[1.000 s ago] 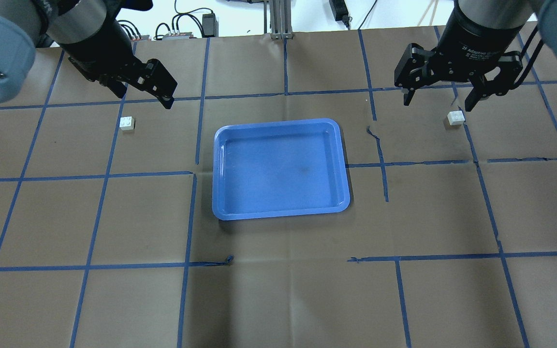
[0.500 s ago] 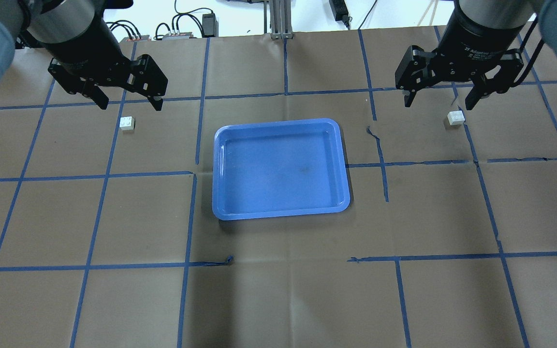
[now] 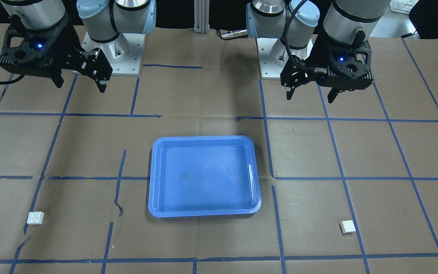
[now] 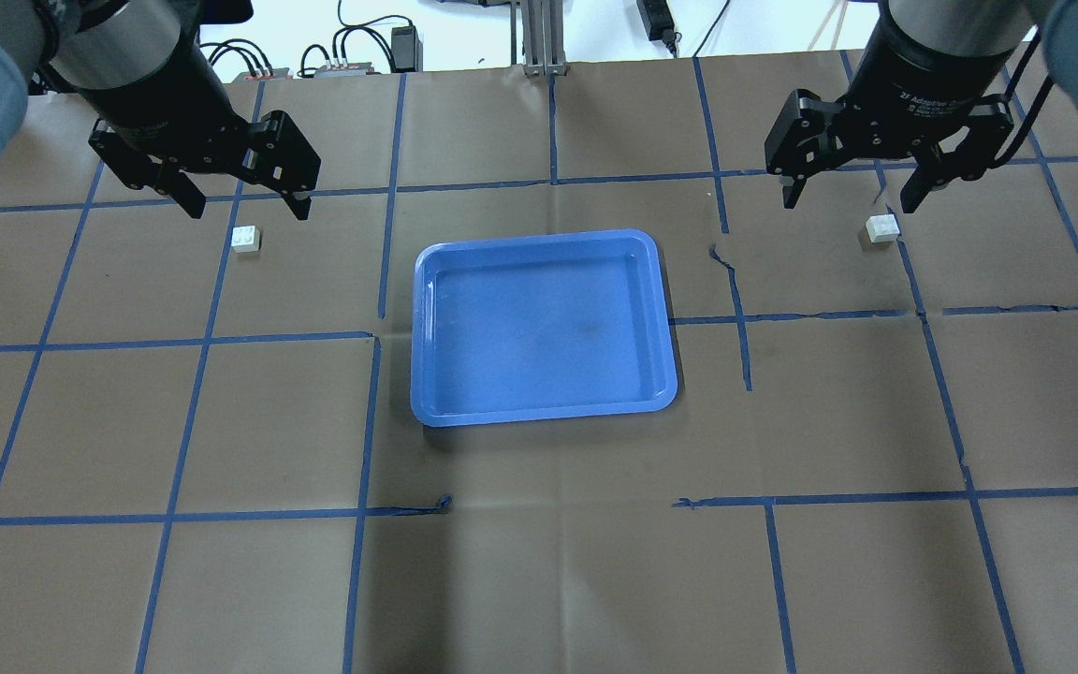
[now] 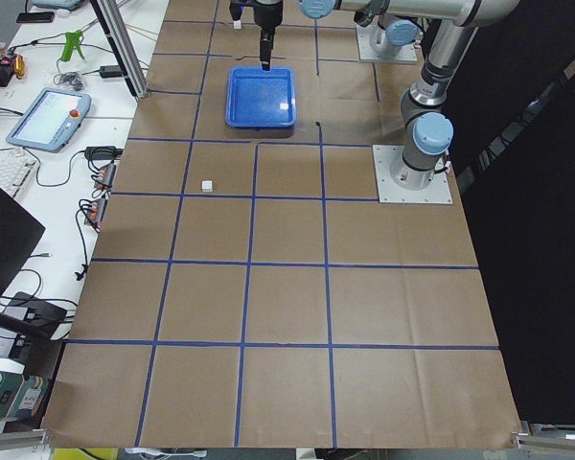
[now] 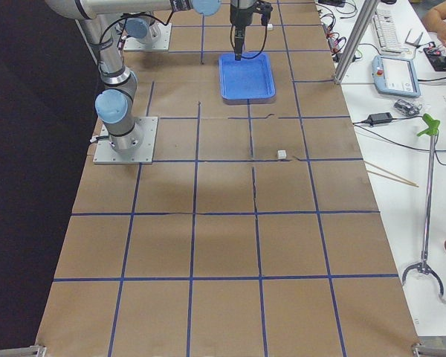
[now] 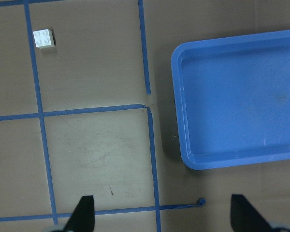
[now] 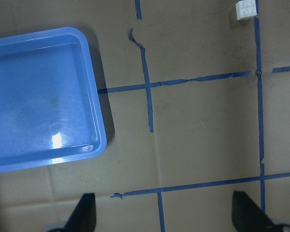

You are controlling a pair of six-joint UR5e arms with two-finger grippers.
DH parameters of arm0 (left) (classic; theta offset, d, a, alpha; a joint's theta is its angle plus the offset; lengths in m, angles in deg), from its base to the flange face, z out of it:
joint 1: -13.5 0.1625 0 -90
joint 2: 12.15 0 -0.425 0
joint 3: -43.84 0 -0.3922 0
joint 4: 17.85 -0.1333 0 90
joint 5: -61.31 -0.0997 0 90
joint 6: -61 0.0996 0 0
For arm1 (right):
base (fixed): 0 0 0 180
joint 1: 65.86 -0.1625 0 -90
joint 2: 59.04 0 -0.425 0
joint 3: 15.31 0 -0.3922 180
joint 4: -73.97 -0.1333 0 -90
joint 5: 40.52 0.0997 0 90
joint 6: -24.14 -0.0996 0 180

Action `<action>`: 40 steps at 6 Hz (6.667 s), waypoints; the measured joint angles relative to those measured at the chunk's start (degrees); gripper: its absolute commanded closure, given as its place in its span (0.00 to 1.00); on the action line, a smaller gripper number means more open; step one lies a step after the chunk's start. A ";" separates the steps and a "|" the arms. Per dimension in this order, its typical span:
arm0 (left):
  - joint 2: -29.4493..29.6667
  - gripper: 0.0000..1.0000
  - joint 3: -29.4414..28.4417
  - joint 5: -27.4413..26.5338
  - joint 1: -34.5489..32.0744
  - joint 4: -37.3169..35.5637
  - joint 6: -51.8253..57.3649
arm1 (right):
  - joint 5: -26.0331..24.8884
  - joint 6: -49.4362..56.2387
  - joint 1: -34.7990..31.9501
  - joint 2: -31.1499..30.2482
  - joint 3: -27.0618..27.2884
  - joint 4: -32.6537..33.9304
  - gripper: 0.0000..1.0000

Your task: Assemble white blocks and place on blue tray

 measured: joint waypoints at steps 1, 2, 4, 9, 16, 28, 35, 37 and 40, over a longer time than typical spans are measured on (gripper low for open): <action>0.59 0.01 0.30 -0.02 1.20 -0.13 1.08 | 0.01 0.03 -0.02 0.00 0.00 0.00 0.00; 2.08 0.01 -0.06 0.10 3.73 -0.42 2.15 | 0.20 1.47 0.07 0.02 -0.01 0.07 0.00; 9.00 0.01 -1.01 0.51 9.65 -6.86 2.42 | 0.24 7.00 0.77 0.15 -0.51 0.53 0.00; 30.03 0.01 -6.65 0.04 13.51 -22.81 2.92 | 0.11 46.83 3.23 0.27 -0.43 1.03 0.00; 39.22 0.74 -5.50 -0.25 15.60 -31.47 4.61 | 1.14 117.66 20.22 16.82 -12.74 4.16 0.00; 23.73 0.82 7.82 -0.56 -11.09 -30.47 64.60 | 37.74 142.96 33.26 43.54 -11.73 4.54 0.00; 30.89 0.03 8.50 -2.47 -20.90 -41.52 68.57 | 37.62 144.02 33.24 46.13 -9.88 6.66 0.27; 31.40 0.02 8.46 -2.78 -21.05 -41.53 68.53 | 37.39 144.15 33.24 46.12 -9.79 6.68 0.55; 27.30 0.03 7.61 -2.61 -20.17 -40.29 66.37 | 37.18 144.27 33.25 45.91 -9.91 6.70 0.67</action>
